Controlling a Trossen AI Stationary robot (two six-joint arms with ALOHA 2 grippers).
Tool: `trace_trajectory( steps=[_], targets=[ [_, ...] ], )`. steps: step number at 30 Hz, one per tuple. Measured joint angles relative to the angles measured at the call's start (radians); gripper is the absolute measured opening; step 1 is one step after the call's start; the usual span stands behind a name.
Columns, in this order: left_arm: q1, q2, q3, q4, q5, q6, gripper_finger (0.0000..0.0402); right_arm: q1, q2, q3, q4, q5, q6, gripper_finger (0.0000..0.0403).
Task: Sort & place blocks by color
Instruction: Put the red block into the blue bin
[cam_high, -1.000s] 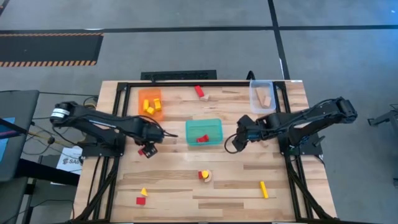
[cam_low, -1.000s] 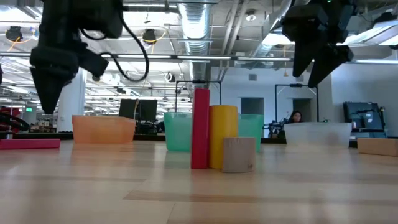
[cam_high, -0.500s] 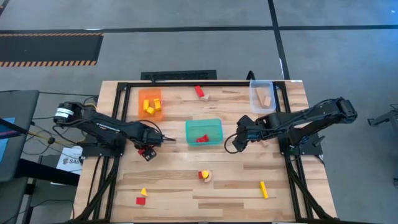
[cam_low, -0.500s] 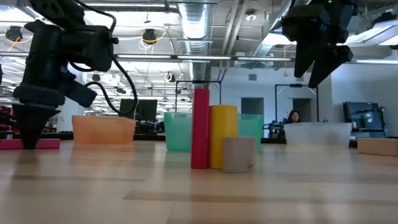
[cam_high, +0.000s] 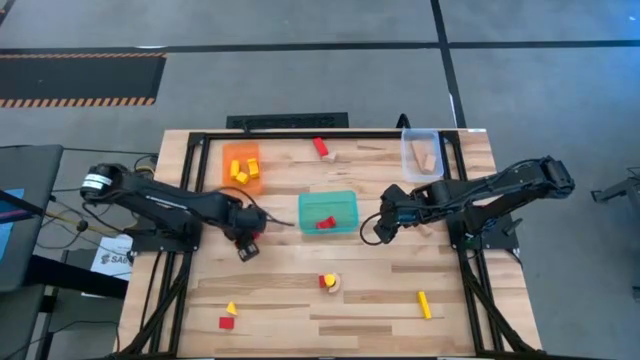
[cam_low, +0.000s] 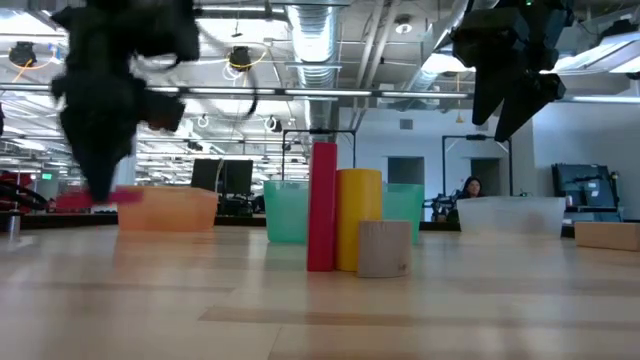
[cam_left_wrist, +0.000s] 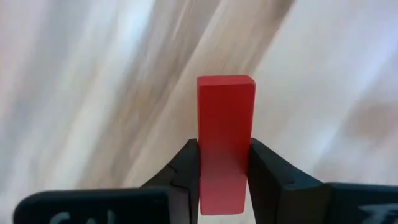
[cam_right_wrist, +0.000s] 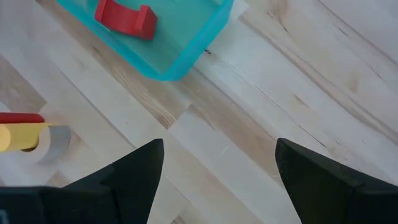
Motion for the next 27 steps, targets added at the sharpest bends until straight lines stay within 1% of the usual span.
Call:
trace_trajectory(
  steps=[1, 3, 5, 8, 11, 13, 16, 18, 19, 24, 27],
  targets=[
    [0.010, -0.013, 0.027, 0.003, 0.000, 0.036, 0.0065, 0.000, 0.000, 0.000, 0.000, 0.000, -0.004, 0.0329],
    [0.034, -0.044, 0.085, 0.062, -0.012, 0.085, 0.0065, -0.001, 0.000, 0.000, 0.001, 0.003, -0.009, 0.0329],
    [0.069, -0.067, 0.133, 0.156, -0.044, 0.109, 0.0067, -0.007, 0.000, 0.000, 0.002, 0.017, -0.010, 0.0329],
    [0.130, -0.060, 0.146, 0.318, -0.061, 0.158, 0.0067, -0.021, 0.000, 0.000, 0.015, 0.022, -0.021, 0.0329],
    [0.187, -0.003, 0.152, 0.546, -0.024, 0.172, 0.0067, -0.031, 0.000, 0.000, 0.042, 0.024, -0.032, 0.0329],
    [0.217, 0.058, 0.147, 0.650, 0.021, 0.177, 0.0067, -0.034, 0.000, 0.000, 0.059, 0.024, -0.033, 0.0329],
    [0.243, 0.150, 0.147, 0.850, 0.073, 0.158, 0.0067, -0.034, 0.000, 0.000, 0.077, 0.024, -0.039, 0.0329],
    [0.251, 0.207, 0.160, 0.931, 0.098, 0.154, 0.0067, -0.033, 0.000, 0.000, 0.082, 0.023, -0.040, 0.0329],
    [0.251, 0.238, 0.175, 0.941, 0.099, 0.154, 0.0067, -0.032, 0.000, 0.000, 0.079, 0.021, -0.039, 0.0329],
    [0.249, 0.338, 0.282, 0.860, 0.125, 0.221, 0.0067, -0.007, 0.000, 0.000, 0.076, 0.014, -0.025, 0.0329],
    [0.247, 0.370, 0.342, 0.788, 0.093, 0.272, 0.0067, 0.011, 0.000, 0.000, 0.072, 0.011, -0.024, 0.0329]
  ],
)
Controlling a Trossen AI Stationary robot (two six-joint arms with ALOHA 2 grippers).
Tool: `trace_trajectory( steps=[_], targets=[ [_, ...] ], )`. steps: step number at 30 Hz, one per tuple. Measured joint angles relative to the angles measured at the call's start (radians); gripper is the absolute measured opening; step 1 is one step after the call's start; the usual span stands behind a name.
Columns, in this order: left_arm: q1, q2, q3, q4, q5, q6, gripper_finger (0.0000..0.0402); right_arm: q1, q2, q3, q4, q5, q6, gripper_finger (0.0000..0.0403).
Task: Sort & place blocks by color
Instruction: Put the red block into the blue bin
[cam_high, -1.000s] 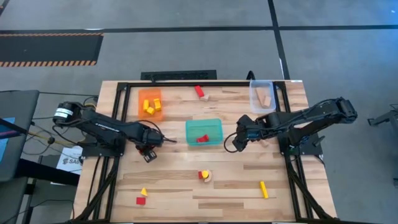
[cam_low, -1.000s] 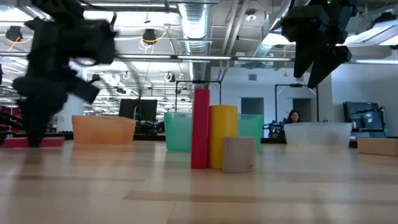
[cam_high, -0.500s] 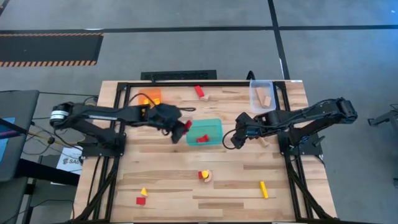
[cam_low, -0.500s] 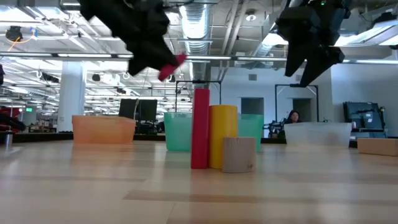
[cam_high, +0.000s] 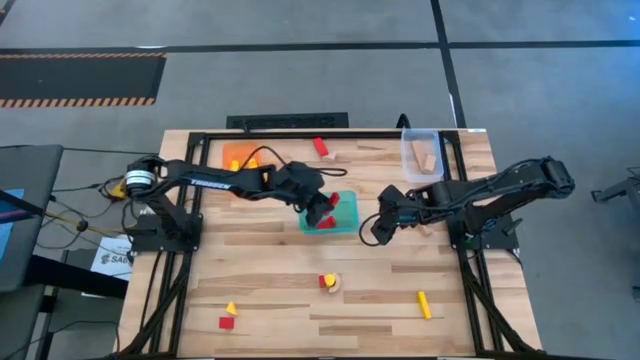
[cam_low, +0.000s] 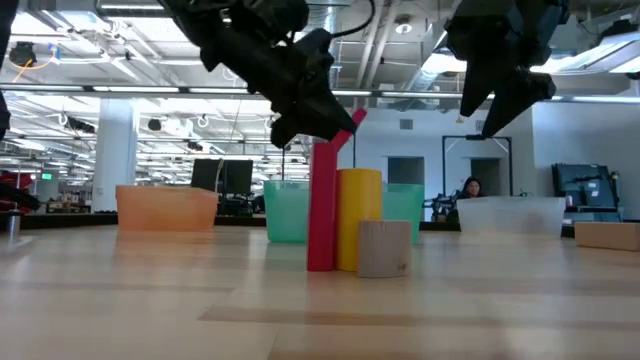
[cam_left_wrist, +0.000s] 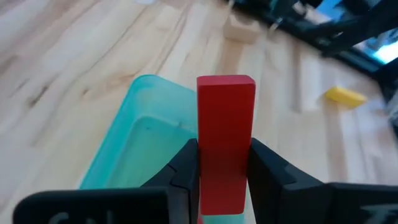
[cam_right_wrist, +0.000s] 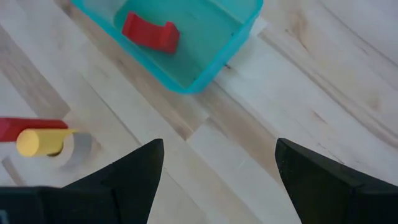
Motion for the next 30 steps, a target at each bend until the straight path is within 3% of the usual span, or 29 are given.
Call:
trace_trajectory(
  steps=[3, 10, 14, 18, 24, 30],
  targets=[
    [0.003, 0.005, 0.048, -0.067, -0.015, 0.051, 0.0093, 0.011, 0.000, 0.000, -0.002, 0.001, 0.009, 0.0329],
    [0.015, 0.004, 0.130, -0.268, -0.040, 0.155, 0.0208, 0.012, 0.000, 0.000, -0.001, 0.011, 0.010, 0.0329],
    [0.024, 0.004, 0.232, -0.464, -0.008, 0.191, 0.0257, 0.007, 0.000, 0.000, 0.002, 0.014, 0.001, 0.0329],
    [0.008, -0.039, 0.338, -0.765, 0.036, 0.220, 0.0275, -0.005, 0.000, 0.000, 0.003, 0.017, -0.009, 0.0329],
    [-0.163, -0.211, 0.246, -1.114, 0.060, 0.191, 0.0276, -0.003, 0.000, 0.000, 0.013, 0.017, -0.063, 0.0329],
    [-0.468, -0.365, 0.045, -1.016, 0.179, -0.112, 0.0267, -0.010, 0.000, 0.000, 0.070, 0.017, -0.203, 0.0329]
  ],
)
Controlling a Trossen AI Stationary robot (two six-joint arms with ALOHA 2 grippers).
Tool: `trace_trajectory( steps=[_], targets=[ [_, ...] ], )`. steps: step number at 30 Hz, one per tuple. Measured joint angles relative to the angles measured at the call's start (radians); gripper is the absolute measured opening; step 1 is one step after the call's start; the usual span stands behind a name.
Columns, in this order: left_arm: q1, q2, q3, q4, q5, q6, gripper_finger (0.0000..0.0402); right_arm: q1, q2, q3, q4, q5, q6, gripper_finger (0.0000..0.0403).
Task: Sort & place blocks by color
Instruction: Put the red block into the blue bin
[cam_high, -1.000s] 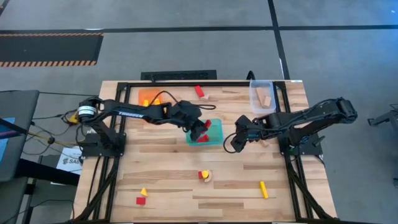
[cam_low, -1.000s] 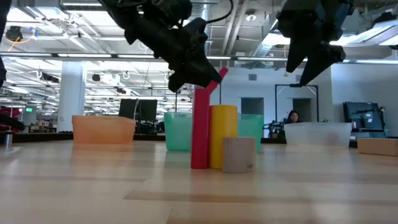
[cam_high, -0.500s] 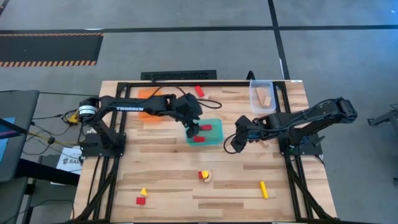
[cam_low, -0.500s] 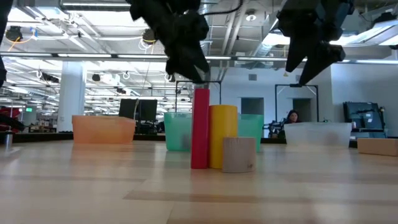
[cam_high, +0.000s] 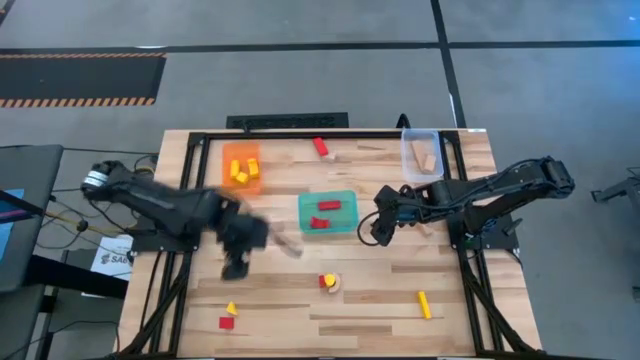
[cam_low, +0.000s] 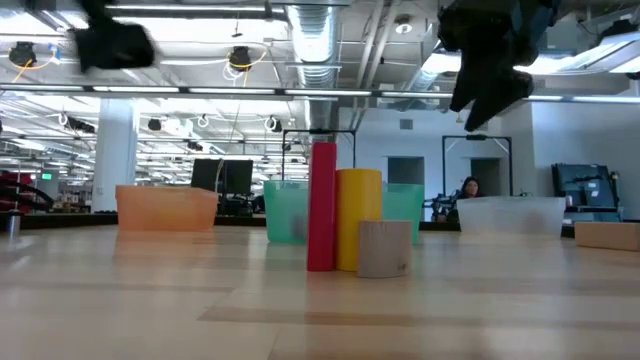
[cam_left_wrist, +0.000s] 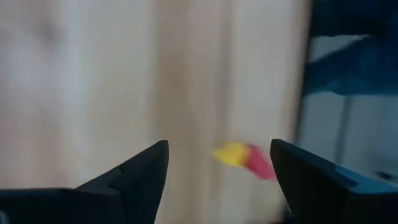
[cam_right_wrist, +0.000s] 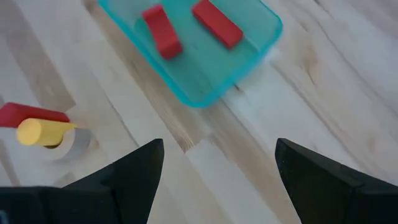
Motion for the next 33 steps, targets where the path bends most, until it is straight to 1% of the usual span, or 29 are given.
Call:
trace_trajectory(
  steps=[3, 5, 8, 10, 12, 15, 17, 19, 21, 24, 26, 28, 30, 32, 33],
  targets=[
    [-0.164, -0.017, -0.065, 0.134, -0.007, -0.262, 0.0263, -0.010, 0.000, 0.000, 0.042, -0.004, -0.077, 0.0329],
    [-0.257, -0.006, -0.083, 0.173, -0.058, -0.464, 0.0260, -0.016, 0.000, 0.000, 0.068, -0.004, -0.101, 0.0329],
    [-0.355, 0.024, -0.100, 0.188, -0.146, -0.780, 0.0257, -0.022, 0.000, 0.000, 0.107, -0.005, -0.110, 0.0329],
    [-0.386, 0.043, -0.118, 0.185, -0.159, -0.998, 0.0255, -0.020, 0.000, 0.000, 0.126, -0.007, -0.096, 0.0329],
    [-0.400, 0.063, -0.130, 0.183, -0.139, -1.161, 0.0253, -0.011, 0.000, 0.000, 0.128, -0.008, -0.050, 0.0329],
    [-0.413, 0.093, -0.135, 0.186, -0.097, -1.334, 0.0249, 0.009, 0.000, 0.000, 0.131, -0.008, 0.037, 0.0329],
    [-0.422, 0.113, -0.135, 0.208, -0.110, -1.401, 0.0245, 0.023, 0.003, 0.000, 0.140, -0.007, 0.093, 0.0329],
    [-0.432, 0.132, -0.135, 0.238, -0.168, -1.416, 0.0242, 0.036, 0.006, 0.000, 0.153, -0.007, 0.132, 0.0329],
    [-0.442, 0.158, -0.135, 0.231, -0.227, -1.414, 0.0239, 0.048, 0.009, 0.000, 0.174, -0.007, 0.152, 0.0329],
    [-0.450, 0.201, -0.135, 0.222, -0.320, -1.367, 0.0234, 0.072, 0.020, -0.001, 0.203, -0.009, 0.177, 0.0329],
    [-0.450, 0.226, -0.135, 0.226, -0.412, -1.309, 0.0232, 0.102, 0.019, -0.001, 0.272, -0.030, 0.164, 0.0329],
    [-0.442, 0.240, -0.135, 0.235, -0.503, -1.210, 0.0231, 0.145, 0.034, 0.000, 0.382, -0.035, 0.115, 0.0329],
    [-0.424, 0.249, -0.135, 0.253, -0.576, -1.079, 0.0231, 0.199, 0.043, -0.001, 0.488, -0.037, 0.021, 0.0329],
    [-0.398, 0.249, -0.135, 0.261, -0.613, -0.903, 0.0231, 0.243, 0.075, 0.005, 0.625, -0.034, -0.082, 0.0329],
    [-0.382, 0.248, -0.135, 0.277, -0.611, -0.812, 0.0231, 0.261, 0.092, 0.004, 0.655, -0.035, -0.141, 0.0329]
  ],
)
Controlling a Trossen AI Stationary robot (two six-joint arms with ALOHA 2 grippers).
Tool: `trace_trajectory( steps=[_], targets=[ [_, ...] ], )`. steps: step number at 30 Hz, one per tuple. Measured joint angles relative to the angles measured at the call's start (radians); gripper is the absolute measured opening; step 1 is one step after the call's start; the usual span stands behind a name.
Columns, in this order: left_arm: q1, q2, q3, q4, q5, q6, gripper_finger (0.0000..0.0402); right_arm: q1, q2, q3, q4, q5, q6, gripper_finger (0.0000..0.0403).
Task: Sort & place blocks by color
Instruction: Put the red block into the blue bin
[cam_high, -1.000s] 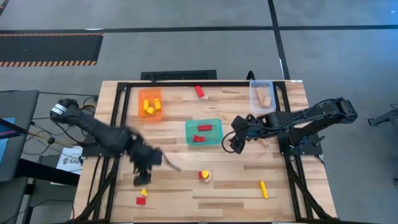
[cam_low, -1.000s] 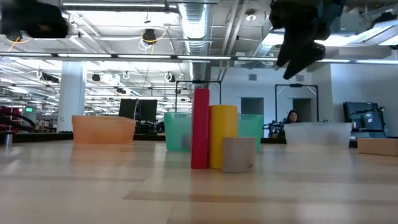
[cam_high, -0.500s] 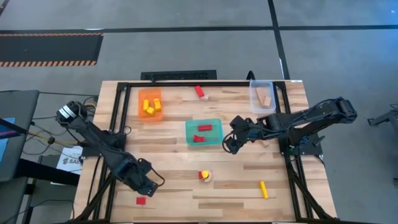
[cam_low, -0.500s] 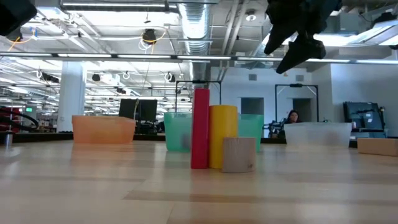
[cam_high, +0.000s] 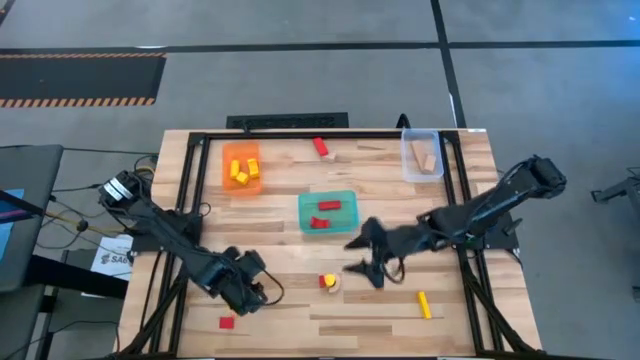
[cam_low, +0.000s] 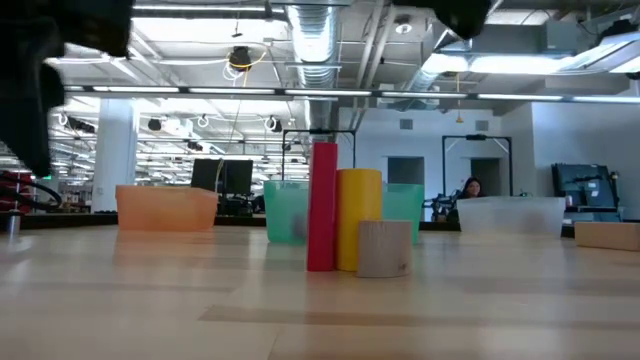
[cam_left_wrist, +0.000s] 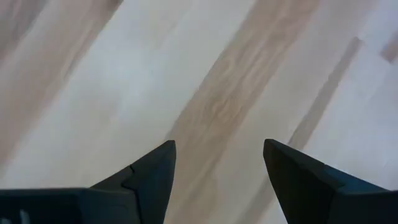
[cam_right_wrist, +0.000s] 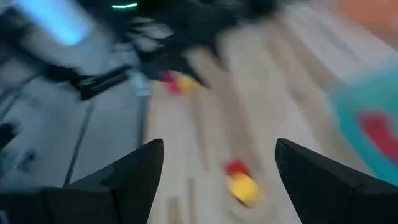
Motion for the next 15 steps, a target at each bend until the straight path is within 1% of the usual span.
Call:
trace_trajectory(
  steps=[2, 3, 6, 7, 10, 15],
  targets=[
    [0.034, -0.004, 0.000, 0.018, 0.028, 0.149, 0.0231, 0.029, 0.040, -0.005, 0.006, 0.001, -0.126, 0.0329],
    [0.046, -0.004, 0.000, 0.031, 0.041, 0.198, 0.0231, 0.039, 0.068, -0.006, 0.022, 0.002, -0.185, 0.0329],
    [0.078, -0.014, 0.001, 0.042, 0.070, 0.288, 0.0231, 0.049, 0.143, -0.006, 0.044, 0.002, -0.331, 0.0329],
    [0.084, -0.017, 0.001, 0.046, 0.076, 0.304, 0.0231, 0.048, 0.167, -0.005, 0.063, 0.000, -0.355, 0.0329],
    [0.087, -0.047, 0.002, 0.032, 0.074, 0.335, 0.0231, 0.032, 0.245, -0.005, 0.134, 0.000, -0.361, 0.0329],
    [0.081, -0.121, 0.003, -0.005, 0.036, 0.327, 0.0231, 0.013, 0.344, 0.002, 0.323, 0.004, -0.363, 0.0329]
  ],
)
